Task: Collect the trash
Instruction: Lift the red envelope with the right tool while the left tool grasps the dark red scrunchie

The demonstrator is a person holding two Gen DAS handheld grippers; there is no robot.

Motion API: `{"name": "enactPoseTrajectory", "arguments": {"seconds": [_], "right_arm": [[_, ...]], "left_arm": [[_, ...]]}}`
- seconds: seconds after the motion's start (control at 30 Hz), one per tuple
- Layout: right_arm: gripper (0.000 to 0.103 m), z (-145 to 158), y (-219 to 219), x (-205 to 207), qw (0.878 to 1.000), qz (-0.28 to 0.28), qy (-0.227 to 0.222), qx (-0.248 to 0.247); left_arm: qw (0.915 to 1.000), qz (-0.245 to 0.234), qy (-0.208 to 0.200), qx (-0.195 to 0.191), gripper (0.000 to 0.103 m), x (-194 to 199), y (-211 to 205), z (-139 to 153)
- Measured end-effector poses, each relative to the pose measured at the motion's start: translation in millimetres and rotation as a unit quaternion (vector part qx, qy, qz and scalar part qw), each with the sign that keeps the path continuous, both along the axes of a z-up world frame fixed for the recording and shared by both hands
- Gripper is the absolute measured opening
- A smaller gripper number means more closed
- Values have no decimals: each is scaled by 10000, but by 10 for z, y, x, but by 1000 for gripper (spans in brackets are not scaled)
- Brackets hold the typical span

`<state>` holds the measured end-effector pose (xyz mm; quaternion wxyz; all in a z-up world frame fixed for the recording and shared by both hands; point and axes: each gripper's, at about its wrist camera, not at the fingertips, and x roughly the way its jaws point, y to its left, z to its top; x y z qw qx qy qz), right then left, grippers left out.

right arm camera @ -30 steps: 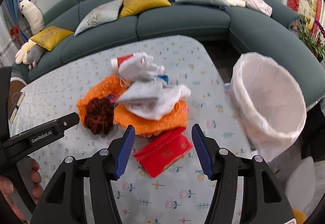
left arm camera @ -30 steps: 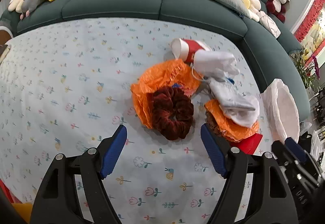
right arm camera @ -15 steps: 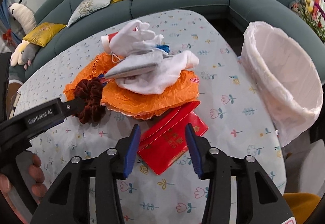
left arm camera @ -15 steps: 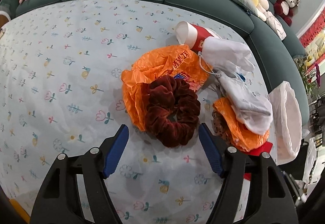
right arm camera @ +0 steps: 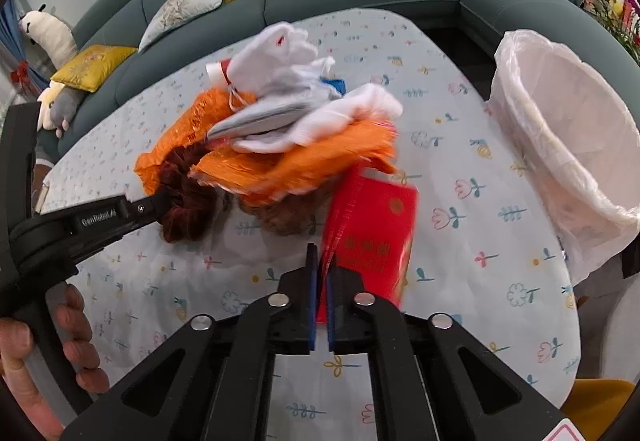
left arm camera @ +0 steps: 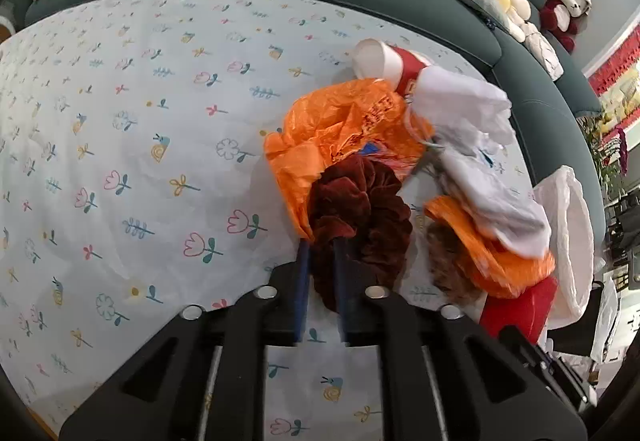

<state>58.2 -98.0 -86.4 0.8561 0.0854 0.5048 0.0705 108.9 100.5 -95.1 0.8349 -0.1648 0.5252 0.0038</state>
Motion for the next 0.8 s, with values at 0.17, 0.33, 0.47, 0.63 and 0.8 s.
{"name": "enactPoseTrajectory", "arguments": {"seconds": [0.17, 0.33, 0.47, 0.63, 0.8], "right_arm": [[1, 222, -56, -70, 9997, -5, -263, 11], [1, 500, -174, -126, 9984, -85, -554, 80], [1, 694, -269, -153, 9970, -163, -741, 154], [1, 859, -375, -209, 9953, -194, -924, 214], [1, 922, -434, -293, 9945, -198, -996, 273]], "left_arm": [[9998, -104, -137, 35, 9, -89, -45, 152], [9992, -180, -347, 74, 9, -244, -102, 383], [9981, -251, -555, 71, 8, -369, -134, 619], [9965, -378, -732, 109, 8, -493, -206, 844], [9971, -448, -606, 50, 12, -622, -236, 839]]}}
